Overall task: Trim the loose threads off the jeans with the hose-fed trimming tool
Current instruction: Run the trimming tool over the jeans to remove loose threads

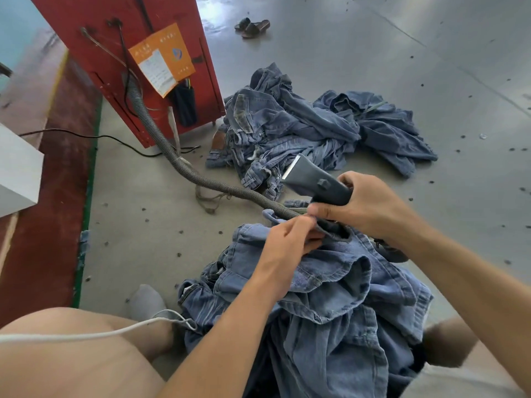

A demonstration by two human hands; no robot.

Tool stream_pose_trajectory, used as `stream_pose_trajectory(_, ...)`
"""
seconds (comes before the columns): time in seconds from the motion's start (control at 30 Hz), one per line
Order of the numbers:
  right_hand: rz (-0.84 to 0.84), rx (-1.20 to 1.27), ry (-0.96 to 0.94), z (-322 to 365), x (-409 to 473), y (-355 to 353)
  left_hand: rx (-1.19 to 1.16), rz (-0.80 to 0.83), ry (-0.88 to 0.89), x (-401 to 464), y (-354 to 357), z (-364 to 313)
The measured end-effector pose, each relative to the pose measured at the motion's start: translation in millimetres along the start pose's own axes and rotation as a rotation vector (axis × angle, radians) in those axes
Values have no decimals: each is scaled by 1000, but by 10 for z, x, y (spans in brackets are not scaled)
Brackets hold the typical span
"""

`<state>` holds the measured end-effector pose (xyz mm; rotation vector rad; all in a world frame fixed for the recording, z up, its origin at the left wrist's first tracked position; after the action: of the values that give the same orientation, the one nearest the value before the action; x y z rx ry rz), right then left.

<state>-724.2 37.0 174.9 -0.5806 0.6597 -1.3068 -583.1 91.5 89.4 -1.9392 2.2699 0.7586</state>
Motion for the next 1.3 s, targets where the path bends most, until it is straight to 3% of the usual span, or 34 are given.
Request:
stream_pose_trajectory(0.13, -17, 64, 34, -14, 5, 6, -53, 6, 19, -10, -25, 6)
stream_pose_trajectory(0.3, -122, 220, 87, -180, -7, -191, -574, -203, -166, 74, -308, 43)
stream_pose_trajectory(0.4, -106, 296, 81, -263, -17, -267, -801, -199, -170, 84, -424, -40)
stream_pose_trajectory(0.57, -49, 349, 22, -283, -93, -261, -469, -173, -209, 85, -355, 29)
stream_pose_trajectory(0.7, -32, 390, -12, -301, -108, -273, -487, -165, -270, 85, -376, 91)
stream_pose_trajectory(1.0, -63, 432, -41, -367, -75, -304, -629, -122, -231, 118, -572, 16)
stream_pose_trajectory(1.1, -50, 429, -67, -277, -80, -291, -522, 4, -213, 100, -530, -57)
stream_pose_trajectory(1.2, 108, 390, -135, -56, -136, -160, -193, 250, -264, -8, -272, -38)
stream_pose_trajectory(1.3, 279, 308, -200, 121, -200, 36, -212, 312, -299, -87, -129, 73)
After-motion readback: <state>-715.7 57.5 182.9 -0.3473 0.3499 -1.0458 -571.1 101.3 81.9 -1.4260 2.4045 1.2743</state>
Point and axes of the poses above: each hand's wrist, its own x-axis towards the middle knuckle, its own y-axis out of the palm, z = x × y, the point moved 8 cm from there along x, towards the middle knuckle, and after that the axes turned 1 degree about -y, right-handed, at the moved point
